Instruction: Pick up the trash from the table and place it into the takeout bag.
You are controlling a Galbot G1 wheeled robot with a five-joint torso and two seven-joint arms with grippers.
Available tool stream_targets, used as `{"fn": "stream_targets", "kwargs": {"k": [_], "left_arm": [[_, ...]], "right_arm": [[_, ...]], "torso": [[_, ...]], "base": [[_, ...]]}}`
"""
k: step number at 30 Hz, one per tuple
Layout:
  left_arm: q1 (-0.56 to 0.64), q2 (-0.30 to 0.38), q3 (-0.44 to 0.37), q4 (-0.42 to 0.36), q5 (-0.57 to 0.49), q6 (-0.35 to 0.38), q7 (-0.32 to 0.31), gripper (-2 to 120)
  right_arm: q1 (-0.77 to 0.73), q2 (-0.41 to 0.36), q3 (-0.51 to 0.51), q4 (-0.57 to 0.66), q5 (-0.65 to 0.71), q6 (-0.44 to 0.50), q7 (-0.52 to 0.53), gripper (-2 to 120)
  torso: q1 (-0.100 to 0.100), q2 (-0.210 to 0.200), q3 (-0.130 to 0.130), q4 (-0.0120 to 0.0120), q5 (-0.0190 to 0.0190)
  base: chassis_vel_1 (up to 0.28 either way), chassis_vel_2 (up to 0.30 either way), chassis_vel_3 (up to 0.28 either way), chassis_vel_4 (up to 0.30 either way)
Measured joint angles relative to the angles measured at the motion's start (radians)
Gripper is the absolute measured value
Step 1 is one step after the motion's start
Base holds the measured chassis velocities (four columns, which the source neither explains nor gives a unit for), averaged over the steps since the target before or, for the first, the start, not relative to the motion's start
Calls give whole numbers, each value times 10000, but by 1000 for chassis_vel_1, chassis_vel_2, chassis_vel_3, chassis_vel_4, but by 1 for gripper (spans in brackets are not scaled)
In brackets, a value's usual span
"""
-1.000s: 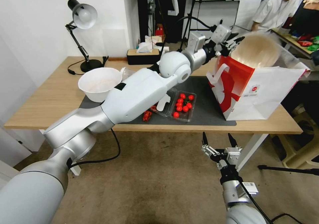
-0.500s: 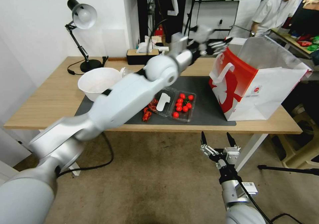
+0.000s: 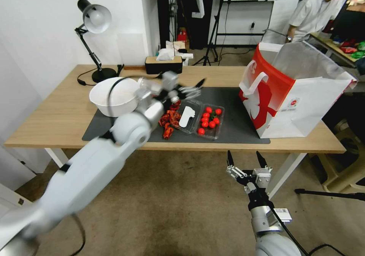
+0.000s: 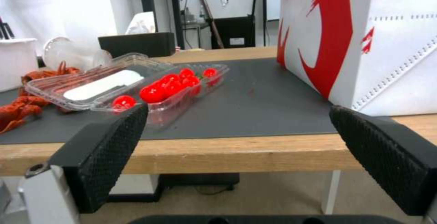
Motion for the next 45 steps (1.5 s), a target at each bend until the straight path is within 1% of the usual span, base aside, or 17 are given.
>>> {"fn": "stream_targets", "kwargs": {"k": [1,2,3,4,7,8,11,13,14,15,16,18,19,20,23,28,45], "left_arm": [[0,0,0,0,0,0,0,100],[813,35,-613,-285,306,47,-134,100],[1854,5,-1299,-568,633,65,-209,100],[1854,5,-1299,-568,633,65,-209,100],[4095,-475,-2810,-1288,1135,-150,-289,100],[4095,-475,-2810,-1288,1135,-150,-289,100],[5813,-1156,-3890,-1701,2000,-810,-313,100],[6234,-1312,-4091,-1740,2207,-1030,-296,100],[6760,-1516,-4338,-1742,2469,-1371,-271,100],[7382,-1773,-4609,-1689,2759,-1842,-240,100],[7382,-1773,-4609,-1689,2759,-1842,-240,100],[7957,-2008,-4842,-1593,2971,-2327,-188,100],[8291,-2167,-4956,-1522,3072,-2650,-119,100],[8291,-2167,-4956,-1522,3072,-2650,-119,100],[8750,-2488,-5031,-1258,3175,-3285,180,100],[8720,-2691,-4982,-804,3205,-3686,550,100],[8424,-2726,-4857,-558,2891,-3622,624,100]], "right_arm": [[0,0,0,0,0,0,0,100],[-18,-19,-1,35,-5,0,-20,100],[-54,-47,4,60,-7,0,-34,100],[-54,-47,4,60,-7,0,-34,100],[-142,-99,40,195,-19,9,-62,100],[-142,-99,40,195,-19,9,-62,100],[-214,-167,71,276,-35,61,-69,100],[-236,-192,82,296,-35,70,-71,100],[-275,-243,104,349,-35,79,-83,100],[-332,-293,161,403,-20,116,-114,100],[-332,-293,161,403,-20,116,-114,100],[-393,-338,225,427,6,173,-190,100],[-431,-351,260,428,30,217,-259,100],[-431,-351,260,428,30,217,-259,100],[-513,-357,321,287,71,342,-451,100],[-536,-368,365,61,220,716,-710,100],[-530,-290,452,-187,370,861,-890,100]], "torso": [[0,0,0,0,0],[0,0,-1,-3,7],[0,0,0,-1,-2],[0,0,0,-1,-2],[-2,0,0,2,3],[-2,0,0,2,3],[-1,0,0,-4,4],[0,0,0,-1,3],[-1,0,0,3,3],[-1,1,-1,-2,3],[-1,1,-1,-2,3],[-1,1,0,0,-1],[-1,0,0,-1,7],[-1,0,0,-1,7],[-1,0,0,-1,4],[0,0,2,-3,2],[1,-1,2,-2,3]], "base": [[0,0,0,0],[0,0,0,0],[0,0,0,0],[0,0,0,0],[0,0,0,0],[0,0,0,0],[0,0,0,0],[0,0,0,0],[0,0,0,0],[0,0,0,0],[0,0,0,0],[0,0,0,0],[0,0,0,0],[0,0,0,0],[0,0,0,0],[0,0,0,0],[0,0,0,0]]}}
